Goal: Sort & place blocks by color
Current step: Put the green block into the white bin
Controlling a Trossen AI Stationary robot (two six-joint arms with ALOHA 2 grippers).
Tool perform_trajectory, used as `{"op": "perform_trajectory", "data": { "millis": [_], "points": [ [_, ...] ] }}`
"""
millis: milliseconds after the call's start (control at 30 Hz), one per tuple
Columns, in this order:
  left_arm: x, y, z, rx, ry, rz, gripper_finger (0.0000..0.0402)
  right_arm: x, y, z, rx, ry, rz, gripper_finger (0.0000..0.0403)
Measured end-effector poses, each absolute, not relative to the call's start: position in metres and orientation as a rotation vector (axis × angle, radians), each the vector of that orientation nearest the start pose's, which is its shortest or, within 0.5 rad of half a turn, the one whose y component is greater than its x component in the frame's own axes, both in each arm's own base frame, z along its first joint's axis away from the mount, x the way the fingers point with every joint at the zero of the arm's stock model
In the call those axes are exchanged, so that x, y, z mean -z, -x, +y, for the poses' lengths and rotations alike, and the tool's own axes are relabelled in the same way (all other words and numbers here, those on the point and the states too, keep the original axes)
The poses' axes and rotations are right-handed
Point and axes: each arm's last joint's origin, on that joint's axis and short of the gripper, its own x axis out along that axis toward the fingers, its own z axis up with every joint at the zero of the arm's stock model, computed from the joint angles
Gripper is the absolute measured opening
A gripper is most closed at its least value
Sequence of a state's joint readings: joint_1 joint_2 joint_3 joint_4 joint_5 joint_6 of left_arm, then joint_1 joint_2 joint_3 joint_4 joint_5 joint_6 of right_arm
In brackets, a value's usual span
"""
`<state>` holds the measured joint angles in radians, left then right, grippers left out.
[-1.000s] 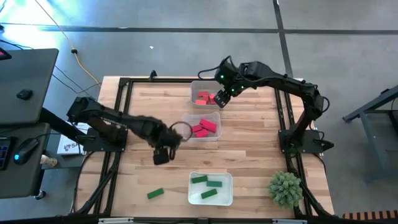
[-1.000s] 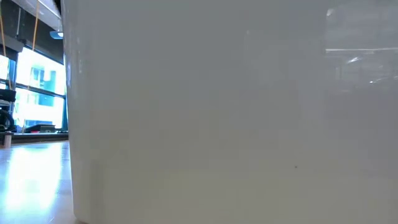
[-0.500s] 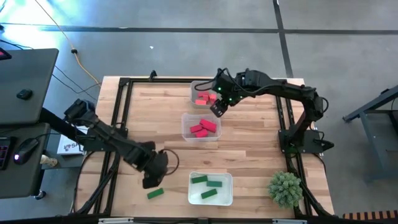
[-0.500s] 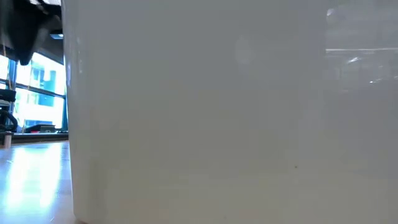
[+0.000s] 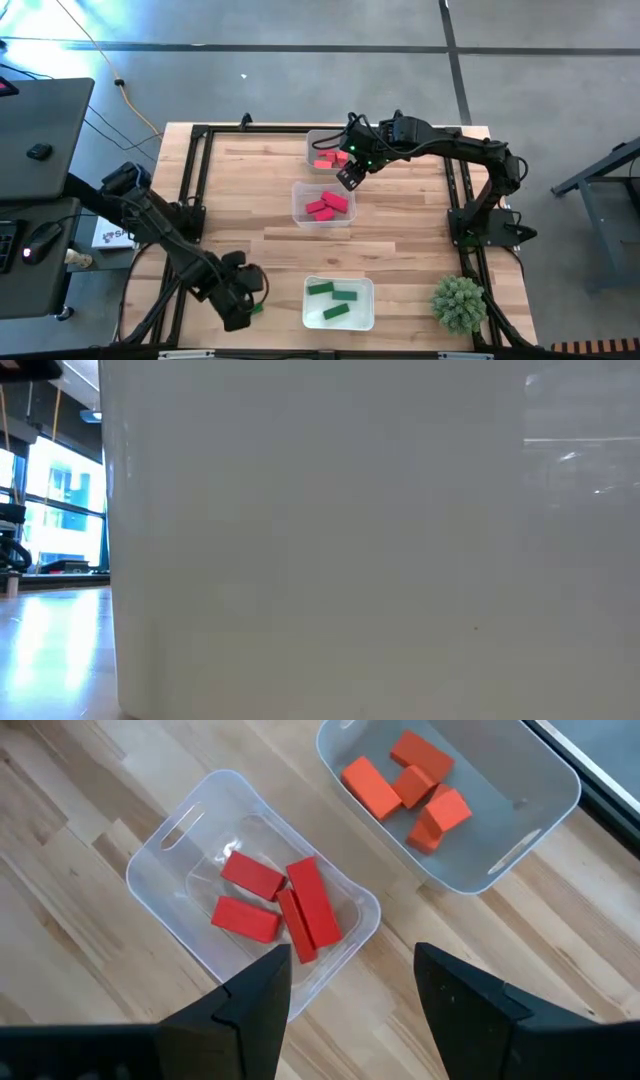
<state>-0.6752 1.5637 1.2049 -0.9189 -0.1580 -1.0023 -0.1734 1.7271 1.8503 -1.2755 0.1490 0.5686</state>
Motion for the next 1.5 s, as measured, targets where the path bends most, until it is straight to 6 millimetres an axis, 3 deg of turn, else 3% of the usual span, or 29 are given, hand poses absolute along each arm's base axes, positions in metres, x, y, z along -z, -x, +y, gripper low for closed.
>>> {"op": "perform_trajectory", "data": {
  "millis": [167,467,700,1333,1500],
  "points": [
    [-0.235,-0.231,-0.196,-0.273,0.431,1.228,0.0209,-0.366,-0.330,-0.062,0.601,-0.505,1.046,0.0202],
    [-0.192,-0.233,-0.226,-0.344,0.420,1.284,0.0209,-0.366,-0.330,-0.062,0.575,-0.468,1.057,0.0202],
    [-0.165,-0.236,-0.233,-0.416,0.404,1.339,0.0209,-0.366,-0.330,-0.062,0.563,-0.447,1.063,0.0202],
    [-0.135,-0.240,-0.237,-0.446,0.347,1.421,0.0209,-0.366,-0.330,-0.062,0.565,-0.451,1.061,0.0202],
    [-0.135,-0.241,-0.237,-0.417,0.317,1.422,0.0178,-0.366,-0.330,-0.062,0.578,-0.471,1.055,0.0202]
  ]
}}
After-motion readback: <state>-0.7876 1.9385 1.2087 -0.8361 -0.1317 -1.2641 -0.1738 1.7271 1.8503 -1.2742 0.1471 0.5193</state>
